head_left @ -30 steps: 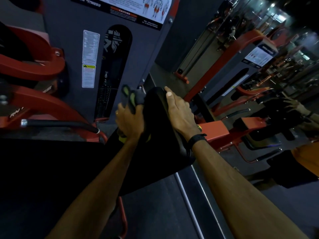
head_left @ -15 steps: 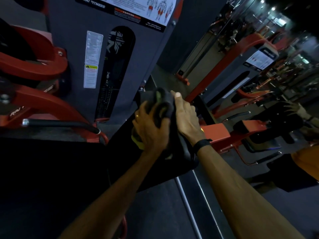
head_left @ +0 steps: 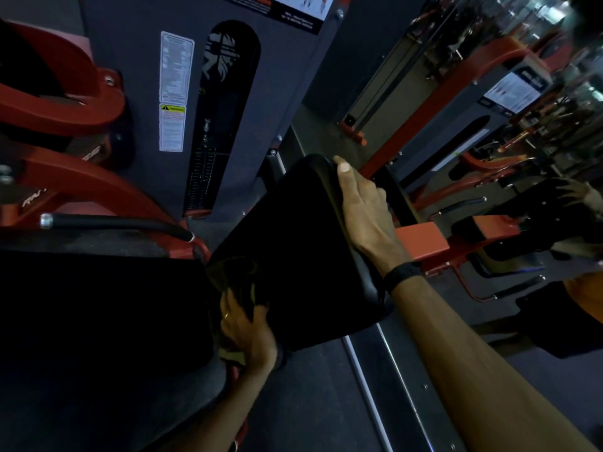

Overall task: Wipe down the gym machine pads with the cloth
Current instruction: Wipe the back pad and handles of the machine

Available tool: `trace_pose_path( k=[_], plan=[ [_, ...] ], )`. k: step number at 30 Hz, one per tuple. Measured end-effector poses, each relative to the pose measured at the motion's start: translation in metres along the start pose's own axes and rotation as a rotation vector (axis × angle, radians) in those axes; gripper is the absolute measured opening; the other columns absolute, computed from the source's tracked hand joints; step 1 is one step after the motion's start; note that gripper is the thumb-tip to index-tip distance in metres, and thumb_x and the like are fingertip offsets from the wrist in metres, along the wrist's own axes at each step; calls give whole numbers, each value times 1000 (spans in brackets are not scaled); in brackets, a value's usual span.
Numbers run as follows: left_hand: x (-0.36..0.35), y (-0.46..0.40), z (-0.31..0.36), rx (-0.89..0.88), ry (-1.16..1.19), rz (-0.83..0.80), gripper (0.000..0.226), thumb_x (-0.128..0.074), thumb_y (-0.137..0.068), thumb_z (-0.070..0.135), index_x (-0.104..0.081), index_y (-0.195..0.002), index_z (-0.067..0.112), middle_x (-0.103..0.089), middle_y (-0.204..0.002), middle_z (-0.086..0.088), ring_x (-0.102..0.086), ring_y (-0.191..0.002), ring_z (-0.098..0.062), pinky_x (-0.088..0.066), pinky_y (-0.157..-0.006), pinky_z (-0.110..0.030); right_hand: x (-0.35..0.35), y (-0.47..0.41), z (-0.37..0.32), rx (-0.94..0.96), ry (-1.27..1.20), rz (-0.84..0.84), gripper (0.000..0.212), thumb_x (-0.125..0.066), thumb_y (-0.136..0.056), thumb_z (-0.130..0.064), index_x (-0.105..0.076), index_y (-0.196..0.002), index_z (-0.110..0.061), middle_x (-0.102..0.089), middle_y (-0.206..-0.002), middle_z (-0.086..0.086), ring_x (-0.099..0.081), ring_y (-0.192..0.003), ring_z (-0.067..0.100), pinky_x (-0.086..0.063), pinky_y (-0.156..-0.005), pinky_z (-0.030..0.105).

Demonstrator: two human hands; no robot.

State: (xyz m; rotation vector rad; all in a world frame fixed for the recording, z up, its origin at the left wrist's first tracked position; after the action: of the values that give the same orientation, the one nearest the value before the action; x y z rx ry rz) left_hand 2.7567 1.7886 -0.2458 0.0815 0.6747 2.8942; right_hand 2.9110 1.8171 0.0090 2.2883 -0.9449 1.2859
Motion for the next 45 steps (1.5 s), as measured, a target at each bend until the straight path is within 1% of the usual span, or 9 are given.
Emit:
trace_pose_path(
  k=[4,9,12,21,26,29,38,43,45],
  plan=[
    [-11,-57,19,-149,-66,-43,90,-39,-76,50,-37,-150,-2,-36,-155,-24,-35,-143,-38,-22,-120,-49,1,0,2,1,24,2,58,-15,-104,-61,-37,-153,-39,-46,-154,-2,-38,-143,26,-30,-115,51],
    [-3,-167,-36,120,-75,0,60,-50,-96,43,-46,-147,12,-52,-141,-22,-49,-131,-41,-37,-111,-53,0,-3,-1,30,7,4,59,-21,-104,-60,-38,-154,-32,-49,-151,-2,-44,-138,17,-32,-116,52],
    [5,-162,-59,250,-93,85,57,-50,-98,43,-44,-148,19,-54,-138,-23,-51,-127,-41,-38,-108,-47,2,-6,3,31,12,11,55,-26,-106,-56,-38,-154,-31,-55,-145,-3,-49,-124,7,-38,-111,43],
    [36,-79,-123,458,-194,73,71,-47,-96,51,-35,-148,4,-43,-143,-31,-43,-128,-50,-39,-104,-58,1,-4,0,9,4,-41,55,-23,-106,-56,-33,-155,-35,-45,-154,-1,-37,-143,23,-30,-116,53],
    [30,-34,-67,124,-391,94,73,-38,-85,45,-44,-144,2,-40,-141,-26,-39,-126,-46,-36,-98,-62,1,-5,-2,56,-20,-29,55,-21,-106,-54,-33,-156,-32,-52,-147,2,-44,-137,25,-32,-108,38],
    [23,-11,-32,16,-433,96,70,-33,-85,45,-47,-143,8,-43,-137,-22,-41,-125,-45,-38,-98,-63,0,-3,-3,54,-12,-58,53,-20,-106,-53,-32,-155,-34,-49,-148,7,-42,-137,29,-32,-109,50],
    [-4,50,109,-345,-111,135,66,-42,-69,56,-65,-115,14,-54,-107,-7,-54,-108,-36,-46,-91,-53,10,5,-3,70,-151,-92,58,-20,-104,-59,-40,-151,-31,-47,-150,12,-44,-134,37,-30,-109,48],
    [10,78,164,-508,103,72,11,-65,-73,21,-66,-84,16,-65,-81,-8,-60,-74,-13,-48,-71,-33,18,20,-3,143,-294,-56,60,-23,-100,-64,-61,-129,-28,-58,-136,12,-50,-127,35,-35,-105,46],
    [25,90,182,-517,205,49,14,-65,-82,-1,-63,-76,12,-66,-64,8,-56,-61,-3,-46,-62,-25,19,31,-9,271,-301,-33,69,-23,-93,-69,-65,-125,-24,-59,-135,11,-48,-130,34,-36,-109,54]
  ],
)
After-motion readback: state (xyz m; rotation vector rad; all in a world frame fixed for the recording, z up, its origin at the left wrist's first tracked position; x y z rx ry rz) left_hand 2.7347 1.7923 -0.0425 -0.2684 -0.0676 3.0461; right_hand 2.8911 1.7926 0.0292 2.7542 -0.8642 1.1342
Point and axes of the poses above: each hand's wrist, its own y-axis away from the middle knuckle, its own x-axis out of the back of the hand, z = x × y, the point moved 5 cm from there along -y, towards the middle knuckle
